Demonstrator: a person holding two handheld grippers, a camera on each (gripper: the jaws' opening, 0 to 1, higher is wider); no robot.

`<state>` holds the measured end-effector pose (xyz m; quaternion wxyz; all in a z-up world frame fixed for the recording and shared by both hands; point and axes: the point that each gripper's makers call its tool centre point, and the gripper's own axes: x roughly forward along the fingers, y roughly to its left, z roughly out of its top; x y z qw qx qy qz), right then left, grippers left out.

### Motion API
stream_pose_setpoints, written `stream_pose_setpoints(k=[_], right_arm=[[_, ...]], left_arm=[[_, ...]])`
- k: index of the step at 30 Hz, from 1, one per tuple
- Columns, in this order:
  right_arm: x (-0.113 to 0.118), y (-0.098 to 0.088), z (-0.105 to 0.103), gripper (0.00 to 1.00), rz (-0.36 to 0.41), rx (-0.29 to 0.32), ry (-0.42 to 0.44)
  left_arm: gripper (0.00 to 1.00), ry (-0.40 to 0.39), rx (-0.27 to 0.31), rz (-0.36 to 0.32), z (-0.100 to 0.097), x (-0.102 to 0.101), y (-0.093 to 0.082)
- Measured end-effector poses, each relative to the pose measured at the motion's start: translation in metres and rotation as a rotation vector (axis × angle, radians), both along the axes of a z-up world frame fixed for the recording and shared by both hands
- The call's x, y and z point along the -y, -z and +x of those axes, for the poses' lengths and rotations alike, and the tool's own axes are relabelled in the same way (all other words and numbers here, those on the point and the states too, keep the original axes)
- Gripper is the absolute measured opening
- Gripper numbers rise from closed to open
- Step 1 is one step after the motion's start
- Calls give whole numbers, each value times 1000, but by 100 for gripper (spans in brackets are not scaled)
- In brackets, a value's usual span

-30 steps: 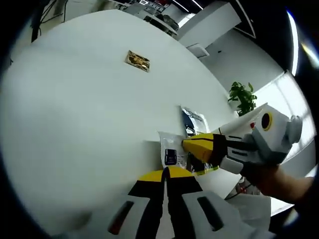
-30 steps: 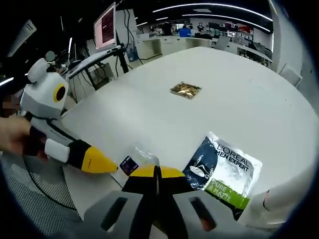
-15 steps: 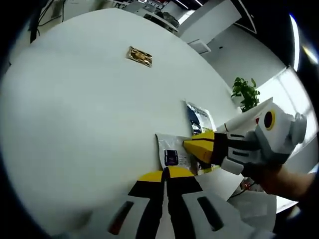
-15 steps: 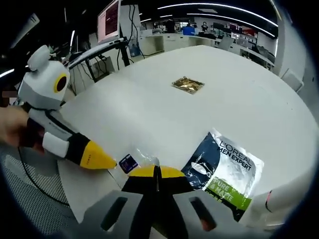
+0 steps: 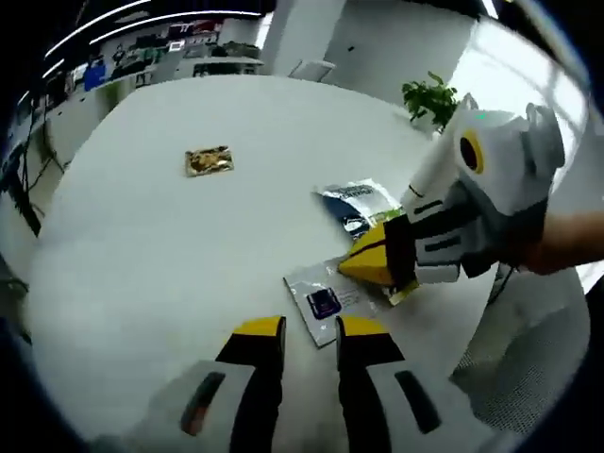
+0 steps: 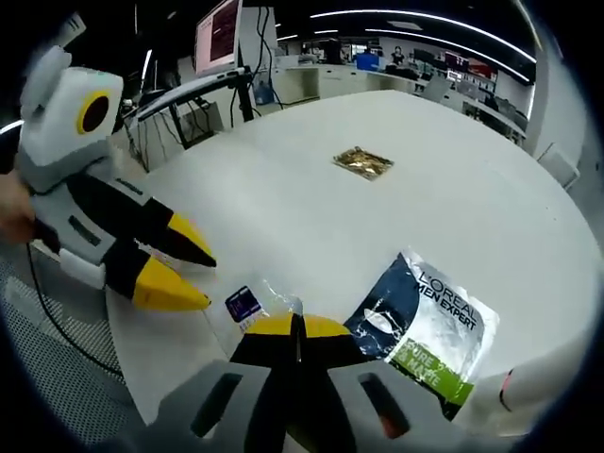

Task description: Arrange the skincare products in the storage area until every visible bottle or jar stands upright without overlapping.

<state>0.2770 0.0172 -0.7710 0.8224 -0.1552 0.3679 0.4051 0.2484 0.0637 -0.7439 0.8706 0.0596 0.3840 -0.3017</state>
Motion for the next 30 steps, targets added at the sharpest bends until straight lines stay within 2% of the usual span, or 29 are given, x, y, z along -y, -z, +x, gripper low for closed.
stream_pose_setpoints(k=[2, 3, 5, 8, 10, 14, 18, 22, 27, 30], right_arm=[[0, -1, 0, 1, -2, 2, -7], [0, -1, -1, 1, -3, 4, -12], [0, -1, -1, 1, -4, 4, -17], [0, -1, -1, 1, -4, 2, -24], [-1, -2, -1, 1, -4, 2, -28], [-1, -2, -1, 1, -11, 15, -47], [-1, -7, 1, 4, -45, 108, -138], [1, -13, 4, 8, -59, 146, -135], [1, -25, 4, 14, -27, 179, -139], [4, -34, -3, 19, -13, 198, -145]], left_arm=[[16, 108, 73, 46, 5, 12, -4], [17, 157, 95, 72, 7, 18, -1], [20, 205, 119, 97, 10, 26, 2], [21, 215, 96, 140, 11, 27, 13], [21, 226, 73, 193, 11, 21, 27], [20, 211, 82, 154, 9, 23, 23], [20, 208, 91, 158, 10, 23, 23], [20, 205, 88, 162, 10, 22, 23], [20, 203, 84, 167, 11, 21, 25], [21, 189, 76, 170, 11, 20, 24]])
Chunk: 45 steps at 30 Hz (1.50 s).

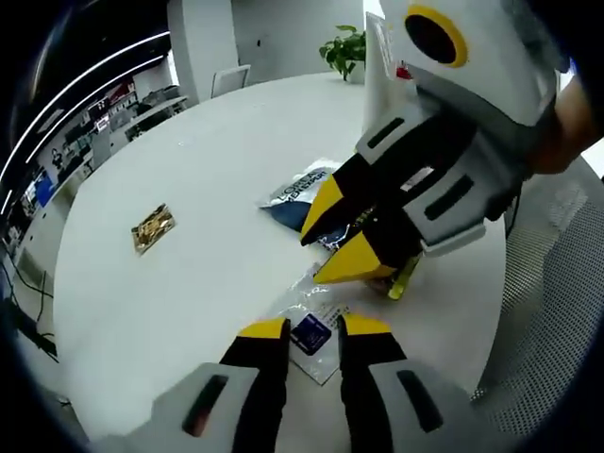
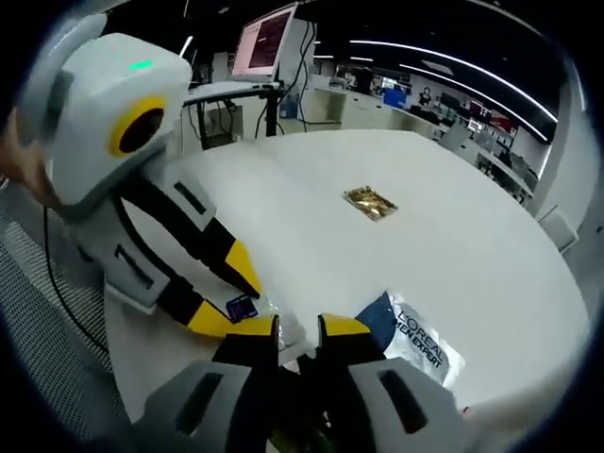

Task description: Arrange the skincare products in the storage area until every visible bottle or jar stands upright without overlapping.

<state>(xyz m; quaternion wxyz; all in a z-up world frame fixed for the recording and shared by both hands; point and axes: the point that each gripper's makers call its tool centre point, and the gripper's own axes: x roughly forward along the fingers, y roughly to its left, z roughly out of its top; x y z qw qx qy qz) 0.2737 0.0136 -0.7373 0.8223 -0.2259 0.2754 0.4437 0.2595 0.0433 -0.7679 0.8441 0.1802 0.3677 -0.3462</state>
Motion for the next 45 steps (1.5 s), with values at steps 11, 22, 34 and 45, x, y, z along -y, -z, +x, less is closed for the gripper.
stream_pose_setpoints(k=[11, 22, 34, 45], right_arm=[[17, -13, -20, 36, 59, 10, 5], [35, -27, -40, 47, 113, 23, 46], [68, -49, -59, 61, 192, 27, 144], [109, -63, -71, 73, 253, -26, 280]], left_arm=[[29, -44, 8, -35, 6, 2, -22], [39, -78, 1, -84, -9, 3, -43], [52, -150, -20, -195, -22, 7, -65], [63, -205, -18, -244, -29, -5, -73]])
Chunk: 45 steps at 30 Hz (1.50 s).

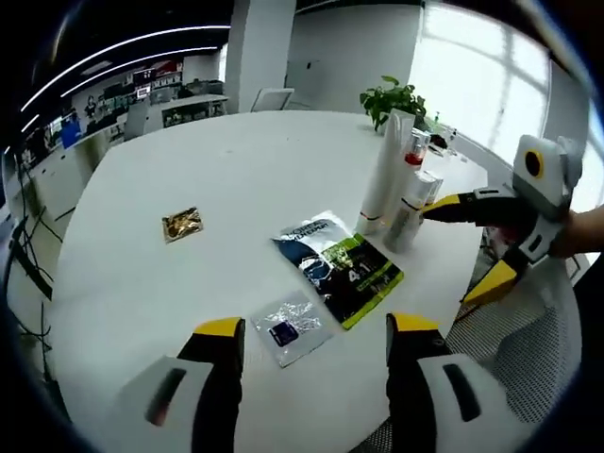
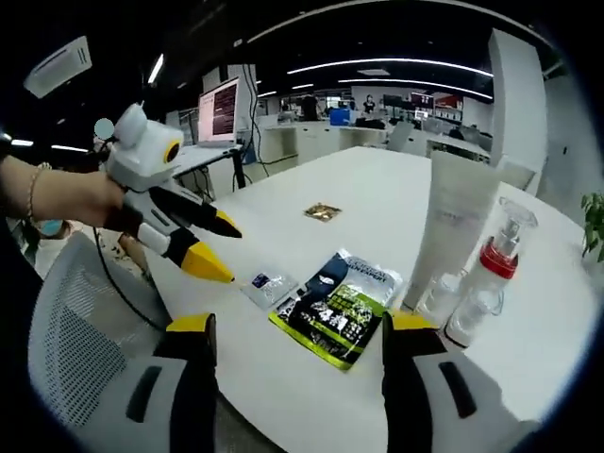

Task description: Arrange the skincare products in the storage area until every visible bottle or jar stands upright without overlapping.

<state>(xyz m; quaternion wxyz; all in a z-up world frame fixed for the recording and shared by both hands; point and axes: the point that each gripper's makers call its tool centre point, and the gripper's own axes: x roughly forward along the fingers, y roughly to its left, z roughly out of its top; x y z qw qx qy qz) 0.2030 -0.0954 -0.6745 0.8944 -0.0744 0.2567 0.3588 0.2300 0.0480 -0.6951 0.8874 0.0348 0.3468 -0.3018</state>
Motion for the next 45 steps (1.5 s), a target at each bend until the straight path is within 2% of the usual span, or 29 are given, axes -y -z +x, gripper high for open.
stream_pose_setpoints(k=[4, 12, 16, 21, 27, 31, 34, 36, 45], right_arm=[[14, -1, -2, 78, 4, -5, 41], [43, -15, -2, 85, 22, -17, 119], [58, -20, -2, 89, 21, -14, 156], [73, -23, 2, 92, 36, -10, 209], [87, -21, 6, 95, 40, -13, 256], [91, -23, 8, 97, 58, -10, 289], [96, -21, 11, 99, 62, -10, 299], [95, -22, 12, 100, 55, 4, 300], [97, -20, 12, 99, 54, 2, 308]], left_arm=[[68, -25, 12, -29, 0, -5, -6], [75, -67, 38, -59, 0, -13, -21], [78, -87, 33, -64, 0, -25, -18], [82, -119, 39, -86, -9, -28, -23], [91, -127, 48, -86, -20, -33, -20], [95, -133, 51, -100, -24, -33, -23], [96, -131, 47, -75, -24, -36, -20], [99, -120, 50, -67, -23, -35, -18], [99, -75, 32, -29, -9, -30, -16]])
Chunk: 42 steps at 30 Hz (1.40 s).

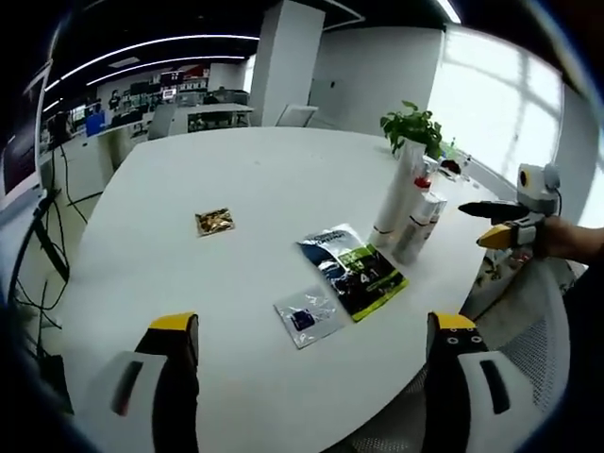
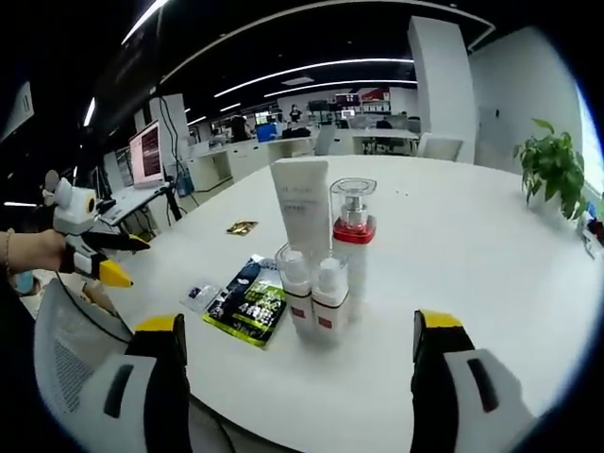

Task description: Arrange the skincare products in the storage area until every visible bottle or jar stands upright without overlapping.

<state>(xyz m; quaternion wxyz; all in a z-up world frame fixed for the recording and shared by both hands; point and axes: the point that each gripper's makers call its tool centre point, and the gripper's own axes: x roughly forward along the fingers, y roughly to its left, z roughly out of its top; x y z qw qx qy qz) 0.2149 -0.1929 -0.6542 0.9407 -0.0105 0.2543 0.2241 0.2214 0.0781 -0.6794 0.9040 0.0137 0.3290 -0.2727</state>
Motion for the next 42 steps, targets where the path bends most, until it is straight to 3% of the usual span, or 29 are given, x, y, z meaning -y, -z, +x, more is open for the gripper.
stream_pose_setpoints(k=[18, 27, 35, 39, 42], right_arm=[[6, 4, 2, 99, -11, -9, 21], [9, 10, 4, 98, -18, -33, 37], [7, 13, 3, 98, -59, -38, 26], [6, 14, 2, 99, -74, -40, 15], [7, 15, 1, 98, -73, -45, 19]], left_arm=[[98, 28, -73, 54, 72, 3, 13], [97, 9, -135, 71, 109, 2, 37], [97, -22, -149, 103, 141, 2, 44], [95, -52, -178, 126, 167, -1, 58], [94, -69, -192, 141, 174, -2, 65]])
